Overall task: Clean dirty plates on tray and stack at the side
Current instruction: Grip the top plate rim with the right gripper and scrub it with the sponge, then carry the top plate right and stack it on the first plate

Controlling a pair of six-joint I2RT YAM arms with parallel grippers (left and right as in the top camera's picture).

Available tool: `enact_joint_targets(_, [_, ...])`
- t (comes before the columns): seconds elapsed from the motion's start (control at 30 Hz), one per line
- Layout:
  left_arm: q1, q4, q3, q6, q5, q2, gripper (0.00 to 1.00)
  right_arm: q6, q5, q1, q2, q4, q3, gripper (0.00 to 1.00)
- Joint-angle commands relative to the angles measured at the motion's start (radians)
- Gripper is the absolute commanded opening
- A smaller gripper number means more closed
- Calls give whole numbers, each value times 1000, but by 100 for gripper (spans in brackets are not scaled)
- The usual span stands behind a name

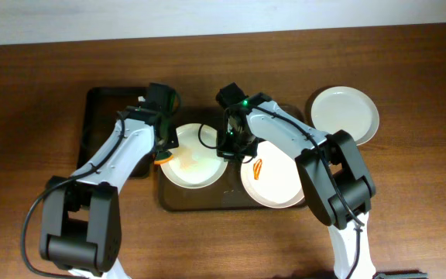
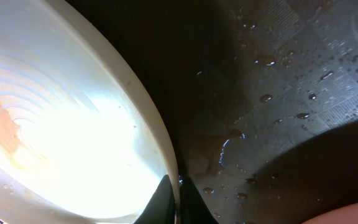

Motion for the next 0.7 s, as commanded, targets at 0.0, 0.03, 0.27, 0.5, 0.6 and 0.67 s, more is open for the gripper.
enact_joint_targets(0.0, [5,42,2,50,314,-29,0,-13,113,-6,43,-16,-26,4])
enact_joint_targets(0.03, [3,80,-20,50,384,-23,0,-13,113,-6,43,-14,-26,4])
enact_joint_targets(0.27, [-27,155,-126,50,399,37,0,-13,113,-6,43,-14,-26,4])
enact_joint_targets(0.5, [-28,-63,-85,-30,-154,44,0,-16,179,-6,42,-14,-25,4])
enact_joint_targets(0.6, [-28,-195,27,-59,-268,-2,0,-60,196,-6,31,-19,1,4])
enact_joint_targets(0.67, [-27,-238,75,-86,-214,-68,0,-140,197,-6,5,-24,42,4])
